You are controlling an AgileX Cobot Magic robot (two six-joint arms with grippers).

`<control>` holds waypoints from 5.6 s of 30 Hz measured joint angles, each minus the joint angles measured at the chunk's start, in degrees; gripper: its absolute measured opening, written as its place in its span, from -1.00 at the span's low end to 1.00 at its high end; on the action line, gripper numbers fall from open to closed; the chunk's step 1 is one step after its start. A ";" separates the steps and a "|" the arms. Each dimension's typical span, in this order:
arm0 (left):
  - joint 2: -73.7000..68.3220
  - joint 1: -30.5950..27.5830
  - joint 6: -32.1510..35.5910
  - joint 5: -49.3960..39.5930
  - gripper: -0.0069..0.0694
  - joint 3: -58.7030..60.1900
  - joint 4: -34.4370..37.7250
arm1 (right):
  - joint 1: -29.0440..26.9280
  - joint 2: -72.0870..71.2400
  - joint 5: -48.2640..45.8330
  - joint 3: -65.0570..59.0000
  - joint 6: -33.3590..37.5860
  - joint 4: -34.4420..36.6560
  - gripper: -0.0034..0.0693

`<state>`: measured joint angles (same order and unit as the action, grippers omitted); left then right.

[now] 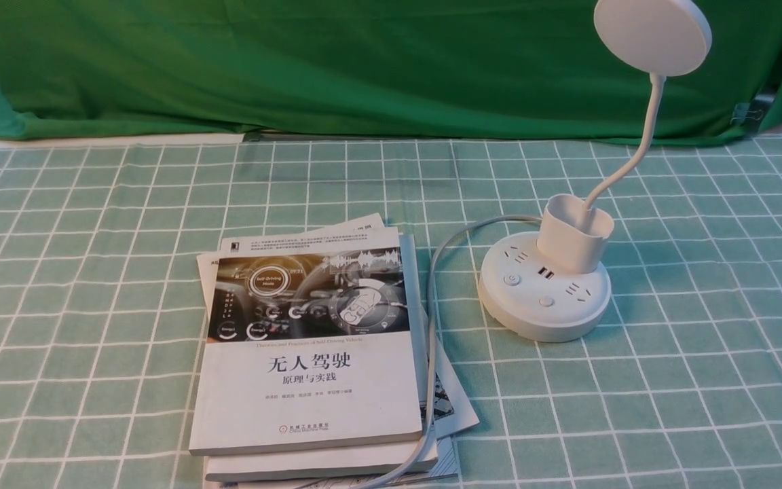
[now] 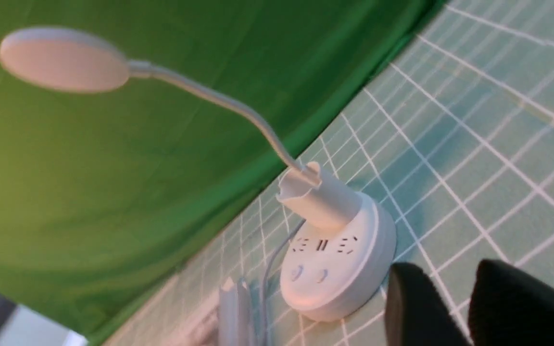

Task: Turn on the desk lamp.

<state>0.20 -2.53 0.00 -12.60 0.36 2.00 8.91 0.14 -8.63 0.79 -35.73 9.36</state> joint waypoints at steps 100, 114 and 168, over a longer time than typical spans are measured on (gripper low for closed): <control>0.00 0.00 0.00 0.00 -0.76 0.00 0.00 | 21.05 108.20 56.78 33.29 44.85 5.96 -0.83; 0.00 0.00 0.00 0.00 -0.76 0.00 0.00 | 20.77 108.76 55.96 33.71 44.74 3.78 -0.83; 0.00 0.00 0.00 0.00 -0.76 0.00 0.00 | 20.79 20.62 17.01 10.87 47.15 3.59 -0.66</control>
<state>0.20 -2.53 0.00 -12.60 0.36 2.00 29.70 20.76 8.38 11.67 11.42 12.96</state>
